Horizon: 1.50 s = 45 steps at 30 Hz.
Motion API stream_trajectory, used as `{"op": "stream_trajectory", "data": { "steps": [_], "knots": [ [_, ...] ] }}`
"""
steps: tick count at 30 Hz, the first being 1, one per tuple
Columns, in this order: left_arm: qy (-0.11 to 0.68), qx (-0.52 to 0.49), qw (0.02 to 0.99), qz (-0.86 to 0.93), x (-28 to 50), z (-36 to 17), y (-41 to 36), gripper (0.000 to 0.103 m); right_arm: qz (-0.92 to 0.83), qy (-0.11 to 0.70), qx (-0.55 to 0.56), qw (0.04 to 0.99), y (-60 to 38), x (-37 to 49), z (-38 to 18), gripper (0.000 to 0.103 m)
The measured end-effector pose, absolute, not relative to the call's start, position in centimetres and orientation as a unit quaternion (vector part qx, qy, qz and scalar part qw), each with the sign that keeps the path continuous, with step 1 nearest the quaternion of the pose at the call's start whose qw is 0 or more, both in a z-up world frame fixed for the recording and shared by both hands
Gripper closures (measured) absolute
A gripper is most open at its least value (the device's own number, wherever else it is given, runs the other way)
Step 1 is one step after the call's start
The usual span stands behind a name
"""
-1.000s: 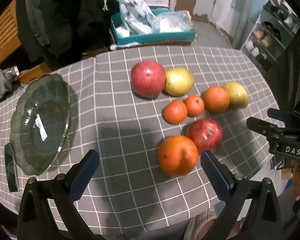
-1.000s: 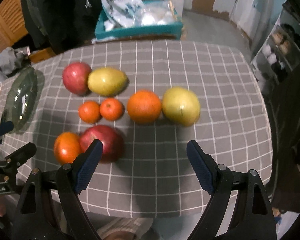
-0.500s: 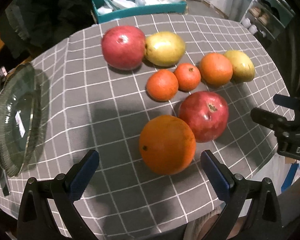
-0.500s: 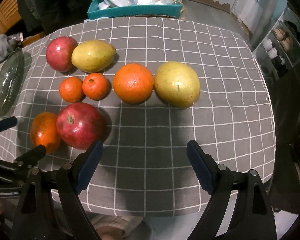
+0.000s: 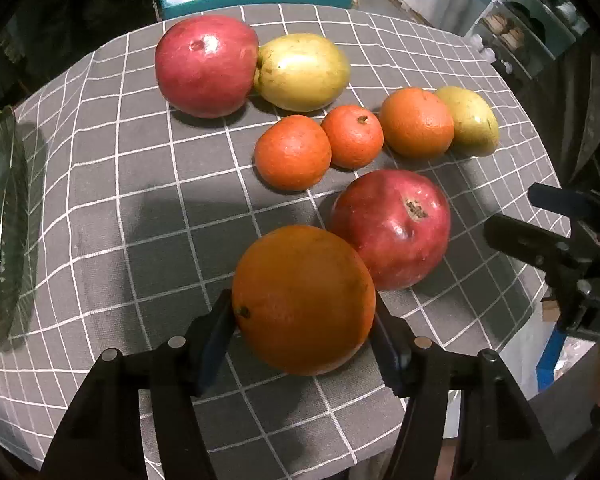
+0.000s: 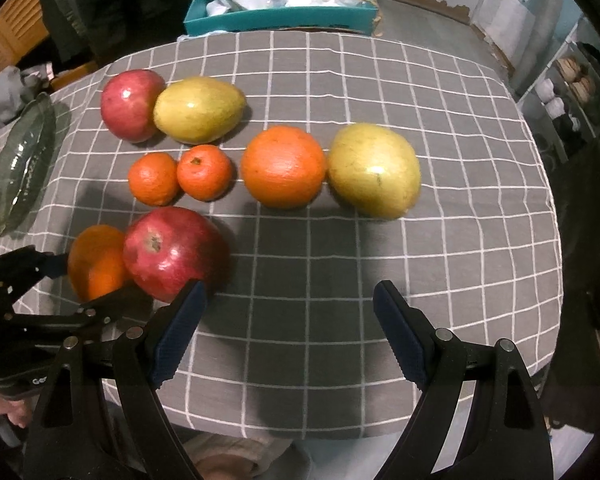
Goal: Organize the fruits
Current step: 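Grasp the large orange with the left tool while the right tool grasps the red pomegranate, then carry the orange with the left tool while the right tool carries the pomegranate toward the green bowl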
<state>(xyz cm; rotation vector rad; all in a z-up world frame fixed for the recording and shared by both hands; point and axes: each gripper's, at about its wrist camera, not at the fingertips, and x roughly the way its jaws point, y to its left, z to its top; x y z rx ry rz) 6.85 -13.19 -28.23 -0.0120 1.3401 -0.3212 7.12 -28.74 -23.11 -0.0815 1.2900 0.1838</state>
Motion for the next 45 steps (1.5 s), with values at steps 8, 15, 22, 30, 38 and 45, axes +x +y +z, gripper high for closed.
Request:
{"op": "stream_trajectory", "data": {
  "steps": [8,15,22,30,38,45],
  "knots": [
    [0.610,-0.016,0.785,-0.103,7.1,-27.2,-9.5,0.039,0.131,0.598,-0.027,0.790,-25.8,7.4,-23.3,0.018],
    [0.605,-0.029,0.792,-0.070,7.0,-27.0,-5.9,0.039,0.153,0.603,-0.042,0.782,-23.0,7.9,-24.2,0.018],
    [0.600,-0.037,0.797,-0.061,6.8,-26.4,-3.6,0.040,0.146,0.627,-0.042,0.764,-21.7,8.8,-26.6,0.018],
    [0.597,-0.043,0.798,-0.063,6.8,-26.3,-4.0,0.040,0.134,0.652,-0.025,0.746,-21.8,9.5,-29.1,0.022],
    [0.590,-0.045,0.803,-0.066,6.4,-25.6,-4.0,0.040,0.120,0.641,-0.039,0.757,-21.6,9.1,-28.6,0.027],
    [0.569,-0.035,0.819,-0.063,6.1,-23.5,-3.9,0.040,0.116,0.611,-0.049,0.782,-22.0,8.7,-25.8,0.027]
  ]
}}
